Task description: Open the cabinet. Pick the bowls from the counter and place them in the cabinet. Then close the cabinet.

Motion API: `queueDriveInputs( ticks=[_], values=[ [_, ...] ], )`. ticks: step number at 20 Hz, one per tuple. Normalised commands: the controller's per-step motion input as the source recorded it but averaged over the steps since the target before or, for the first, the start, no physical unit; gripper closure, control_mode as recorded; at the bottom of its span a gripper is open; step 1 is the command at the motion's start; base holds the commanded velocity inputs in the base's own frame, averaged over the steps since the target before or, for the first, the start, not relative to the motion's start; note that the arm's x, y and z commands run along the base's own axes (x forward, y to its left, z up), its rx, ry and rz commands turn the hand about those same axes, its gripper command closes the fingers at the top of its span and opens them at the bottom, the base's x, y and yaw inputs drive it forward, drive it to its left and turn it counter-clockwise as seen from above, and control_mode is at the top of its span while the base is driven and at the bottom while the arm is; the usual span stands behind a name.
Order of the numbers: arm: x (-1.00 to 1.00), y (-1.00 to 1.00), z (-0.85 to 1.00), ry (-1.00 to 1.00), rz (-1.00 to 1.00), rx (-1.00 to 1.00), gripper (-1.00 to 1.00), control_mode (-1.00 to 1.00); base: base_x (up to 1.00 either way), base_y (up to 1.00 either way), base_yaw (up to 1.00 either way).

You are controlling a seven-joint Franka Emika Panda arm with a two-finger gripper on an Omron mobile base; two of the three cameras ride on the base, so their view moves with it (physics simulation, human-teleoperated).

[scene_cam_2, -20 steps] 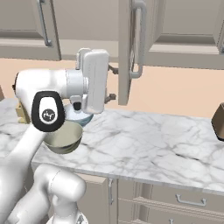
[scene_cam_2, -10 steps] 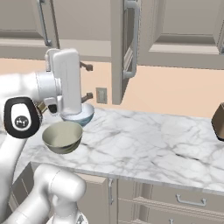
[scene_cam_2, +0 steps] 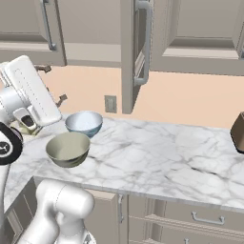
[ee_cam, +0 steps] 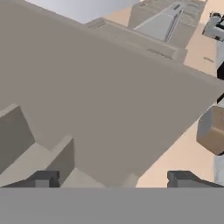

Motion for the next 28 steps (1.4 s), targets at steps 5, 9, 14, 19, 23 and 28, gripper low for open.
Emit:
queueDriveInputs(
  ticks=[5,9,14,19,23,28],
  values=[
    [0.01,0.38,0.21,0.19,0.12,-0.51,-1.0,-1.0,0.0,0.0,0.0],
    [0.07,0.01,0.0,0.18,0.1,-0.34,-1.0,-1.0,0.0,0.0,0.0],
    [0.26,0.09,-0.1,0.14,0.05,-0.18,-1.0,-1.0,0.0,0.0,0.0],
    [0.09,0.26,0.0,0.11,0.0,-0.26,-1.0,-1.0,0.0,0.0,0.0],
    [0.12,0.25,0.09,0.0,0.09,-0.36,-1.0,-1.0,0.0,0.0,0.0],
    [0.25,0.23,0.09,0.0,0.19,-0.29,-1.0,-1.0,0.0,0.0,0.0]
  ],
)
